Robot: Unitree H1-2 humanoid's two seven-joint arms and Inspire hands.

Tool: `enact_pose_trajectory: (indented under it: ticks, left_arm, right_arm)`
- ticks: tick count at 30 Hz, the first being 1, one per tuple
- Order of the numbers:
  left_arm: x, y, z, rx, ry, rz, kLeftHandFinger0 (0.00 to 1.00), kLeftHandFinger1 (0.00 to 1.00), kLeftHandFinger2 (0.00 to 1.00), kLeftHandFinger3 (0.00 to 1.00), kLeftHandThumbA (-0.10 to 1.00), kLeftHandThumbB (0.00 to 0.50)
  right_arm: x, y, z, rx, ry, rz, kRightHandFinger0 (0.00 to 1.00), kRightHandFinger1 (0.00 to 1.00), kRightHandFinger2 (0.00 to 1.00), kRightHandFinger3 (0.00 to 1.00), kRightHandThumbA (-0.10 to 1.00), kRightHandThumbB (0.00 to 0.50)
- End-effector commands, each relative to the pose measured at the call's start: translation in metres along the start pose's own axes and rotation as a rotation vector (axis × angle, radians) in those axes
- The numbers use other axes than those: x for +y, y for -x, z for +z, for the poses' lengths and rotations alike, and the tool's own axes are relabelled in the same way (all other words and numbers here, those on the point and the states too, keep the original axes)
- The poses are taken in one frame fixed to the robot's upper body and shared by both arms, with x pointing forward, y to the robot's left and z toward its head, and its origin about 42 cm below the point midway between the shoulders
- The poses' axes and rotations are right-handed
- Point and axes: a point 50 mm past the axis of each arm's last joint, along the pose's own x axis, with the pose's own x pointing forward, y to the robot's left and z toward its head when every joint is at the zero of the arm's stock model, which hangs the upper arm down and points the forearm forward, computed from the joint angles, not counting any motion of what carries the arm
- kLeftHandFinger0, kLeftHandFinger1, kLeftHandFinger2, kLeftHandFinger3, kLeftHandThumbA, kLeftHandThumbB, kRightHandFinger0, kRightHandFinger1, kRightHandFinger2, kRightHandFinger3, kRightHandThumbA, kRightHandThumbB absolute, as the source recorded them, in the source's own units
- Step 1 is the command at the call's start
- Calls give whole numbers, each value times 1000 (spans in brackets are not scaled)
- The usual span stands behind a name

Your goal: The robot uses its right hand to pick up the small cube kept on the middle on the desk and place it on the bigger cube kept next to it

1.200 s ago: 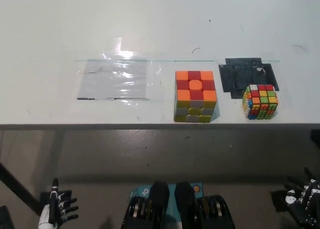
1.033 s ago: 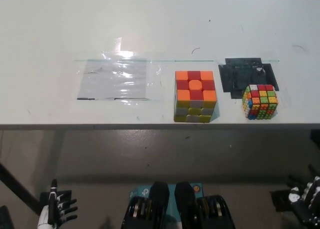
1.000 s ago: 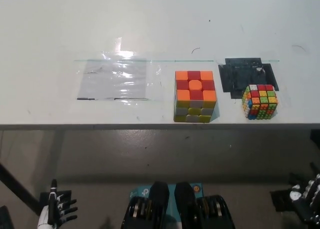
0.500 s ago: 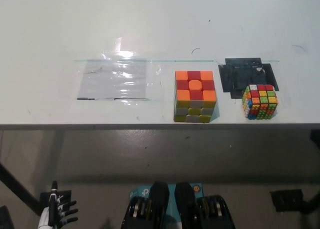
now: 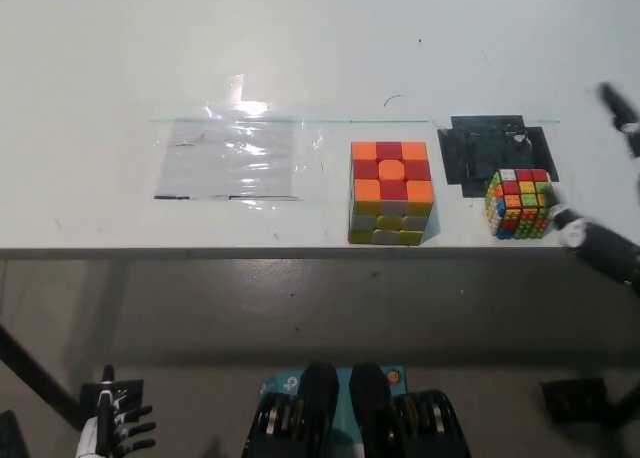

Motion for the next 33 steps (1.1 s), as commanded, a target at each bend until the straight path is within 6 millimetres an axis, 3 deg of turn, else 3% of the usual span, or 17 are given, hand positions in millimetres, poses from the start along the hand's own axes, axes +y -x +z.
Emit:
enact_pose_trajectory:
  ticks: [1, 2, 4, 10, 12, 14, 21, 28, 33]
  left_arm:
    - [6, -2, 8, -42, -38, 11, 572, 628, 698, 806, 1000, 201]
    - [6, -3, 10, -47, -25, 11, 574, 632, 711, 803, 1000, 224]
    - [6, -4, 10, -38, -13, 16, 584, 640, 720, 803, 1000, 212]
    - [6, -3, 12, -35, -7, 18, 611, 666, 742, 814, 1000, 225]
    - [5, -3, 12, -35, -9, 15, 613, 668, 743, 817, 1000, 224]
    - [5, -4, 14, -41, -12, 11, 618, 666, 710, 777, 1000, 213]
    - [5, -6, 18, -55, -13, 15, 623, 663, 718, 781, 1000, 244]
    - [6, -8, 18, -57, -10, 12, 605, 651, 686, 750, 1000, 252]
    - [6, -10, 26, -73, -21, 6, 619, 664, 728, 754, 1000, 251]
  right_arm:
    - [3, -19, -2, -6, 88, 52, 1000, 1000, 1000, 1000, 887, 500]
    - [7, -28, -7, -7, 102, 55, 1000, 1000, 1000, 1000, 924, 500]
    - [11, -35, -14, -6, 102, 62, 1000, 1000, 1000, 1000, 953, 500]
    - [30, -55, -42, 10, 101, 73, 1000, 1000, 1000, 1000, 940, 500]
    - [30, -54, -43, 9, 104, 69, 1000, 1000, 1000, 1000, 937, 500]
    - [32, -63, -57, 30, 140, 83, 1000, 1000, 1000, 1000, 914, 500]
    - [24, -81, -77, 47, 177, 101, 1000, 1000, 1000, 1000, 860, 500]
    - [20, -78, -102, 91, 221, 124, 1000, 1000, 1000, 1000, 807, 500]
    - [20, -78, -116, 139, 260, 167, 1000, 1000, 1000, 1000, 864, 500]
